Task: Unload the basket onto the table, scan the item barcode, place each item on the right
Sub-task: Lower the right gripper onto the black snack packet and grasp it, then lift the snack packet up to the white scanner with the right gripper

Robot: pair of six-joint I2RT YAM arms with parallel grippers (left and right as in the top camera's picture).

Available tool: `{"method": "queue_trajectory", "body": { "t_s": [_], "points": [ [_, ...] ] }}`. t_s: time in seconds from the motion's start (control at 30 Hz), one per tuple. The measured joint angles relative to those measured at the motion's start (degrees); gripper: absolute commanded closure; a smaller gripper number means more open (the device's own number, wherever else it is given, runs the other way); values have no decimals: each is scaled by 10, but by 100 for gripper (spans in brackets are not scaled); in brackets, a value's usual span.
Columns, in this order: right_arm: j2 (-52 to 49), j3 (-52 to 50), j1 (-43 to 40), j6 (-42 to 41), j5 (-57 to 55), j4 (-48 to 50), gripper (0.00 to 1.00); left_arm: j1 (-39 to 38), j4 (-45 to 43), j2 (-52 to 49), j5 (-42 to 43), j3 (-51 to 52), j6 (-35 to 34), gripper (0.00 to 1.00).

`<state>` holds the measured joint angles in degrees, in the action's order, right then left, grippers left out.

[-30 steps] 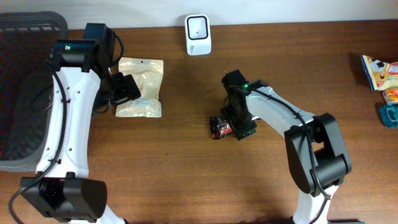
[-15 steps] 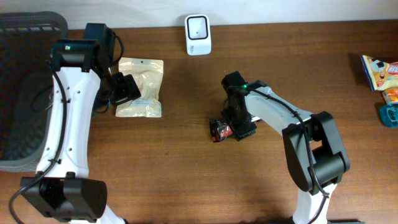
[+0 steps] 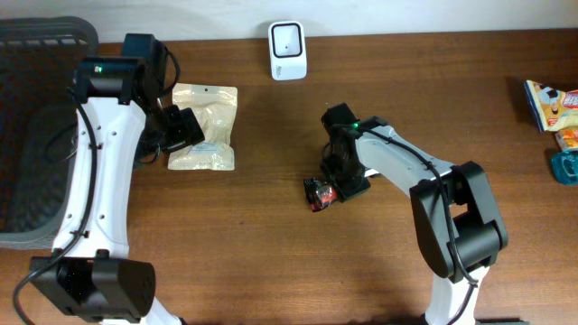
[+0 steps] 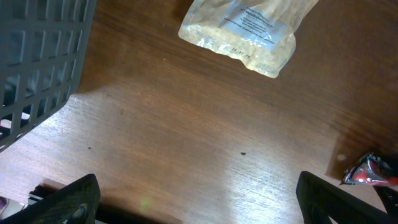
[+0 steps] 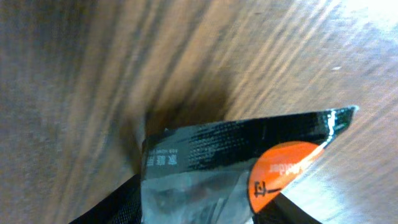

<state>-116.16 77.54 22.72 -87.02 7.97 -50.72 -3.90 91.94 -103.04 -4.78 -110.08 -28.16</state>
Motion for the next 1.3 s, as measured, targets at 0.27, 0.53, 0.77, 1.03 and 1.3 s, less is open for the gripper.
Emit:
{"method": "queue_trajectory", "body": {
  "t_s": [0.27, 0.53, 0.77, 1.03, 1.3],
  "points": [
    [0, 0, 0, 21, -43, -24, 64, 0, 0, 0, 0, 0, 0, 1],
    [0, 0, 0, 47, -40, -19, 50, 0, 0, 0, 0, 0, 0, 1],
    [0, 0, 0, 47, -12, -18, 53, 0, 0, 0, 0, 0, 0, 1],
    [-1, 0, 0, 47, 11, -19, 76, 0, 0, 0, 0, 0, 0, 1],
    [1, 2, -2, 96, 12, -24, 83, 0, 0, 0, 0, 0, 0, 1]
  ]
}}
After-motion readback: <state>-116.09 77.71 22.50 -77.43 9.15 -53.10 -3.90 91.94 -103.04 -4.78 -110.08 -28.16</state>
